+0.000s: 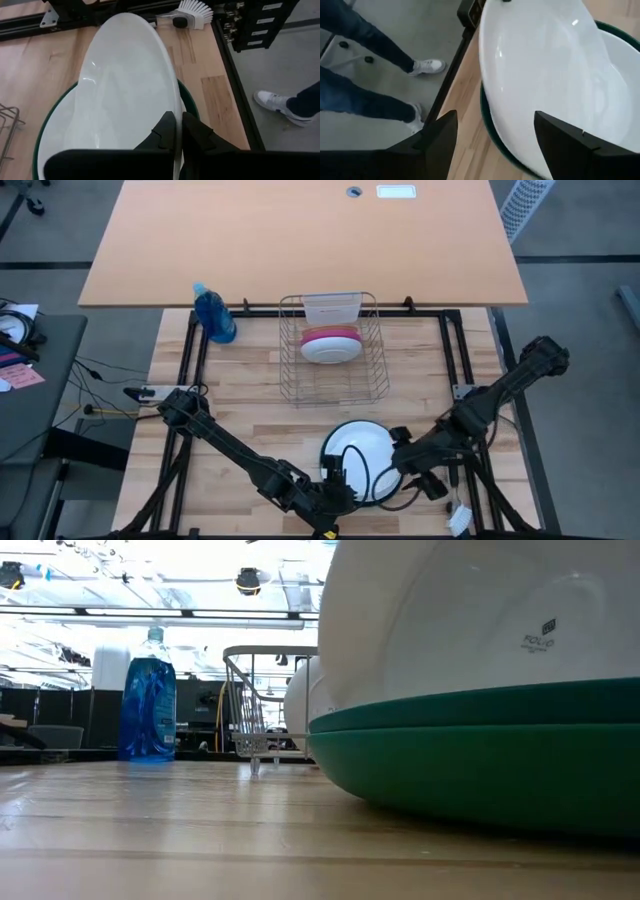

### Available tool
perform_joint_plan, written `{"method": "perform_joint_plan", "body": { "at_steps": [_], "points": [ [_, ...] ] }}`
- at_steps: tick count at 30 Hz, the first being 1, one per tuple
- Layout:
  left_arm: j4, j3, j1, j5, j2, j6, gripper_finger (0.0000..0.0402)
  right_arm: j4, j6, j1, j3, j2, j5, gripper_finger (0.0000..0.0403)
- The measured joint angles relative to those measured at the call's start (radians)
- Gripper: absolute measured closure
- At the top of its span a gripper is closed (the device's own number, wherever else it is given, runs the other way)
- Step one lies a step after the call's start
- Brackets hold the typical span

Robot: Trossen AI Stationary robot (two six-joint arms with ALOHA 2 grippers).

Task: Sort dishes
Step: Put the white plate in the dish rack

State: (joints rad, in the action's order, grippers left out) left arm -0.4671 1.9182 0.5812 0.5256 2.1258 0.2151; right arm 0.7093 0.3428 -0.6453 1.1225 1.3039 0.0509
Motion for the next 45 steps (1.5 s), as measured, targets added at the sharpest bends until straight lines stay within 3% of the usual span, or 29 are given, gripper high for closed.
{"method": "perform_joint_plan", "body": {
  "at_steps": [6,12,16,22,29,38,45],
  "points": [
    [0.003,0.0,-0.005,-0.001,0.0,0.0,0.0401,-0.059,-0.039,0.04,0.0,0.086,0.12,0.014],
    [0.0,0.0,-0.01,-0.002,0.0,-0.01,0.0401,-0.058,-0.003,0.051,0.0,0.16,0.109,0.017],
    [-0.001,0.0,-0.01,0.0,0.0,-0.022,0.0401,-0.053,-0.014,0.06,0.0,0.175,0.095,0.0229],
    [-0.009,0.0,-0.01,0.031,-0.008,-0.039,0.0401,-0.052,-0.076,0.056,0.003,0.169,0.051,0.0369],
    [-0.054,-0.001,-0.01,0.019,-0.055,-0.02,0.0392,-0.036,-0.047,0.033,0.027,0.157,0.013,0.0377],
    [-0.123,0.004,0.005,0.052,-0.266,0.138,0.0299,0.175,0.09,0.049,0.194,0.099,0.058,0.0402],
    [-0.187,0.002,0.022,0.255,-0.437,0.146,0.0281,0.228,0.156,0.086,0.278,0.071,0.056,0.0402]
  ]
}}
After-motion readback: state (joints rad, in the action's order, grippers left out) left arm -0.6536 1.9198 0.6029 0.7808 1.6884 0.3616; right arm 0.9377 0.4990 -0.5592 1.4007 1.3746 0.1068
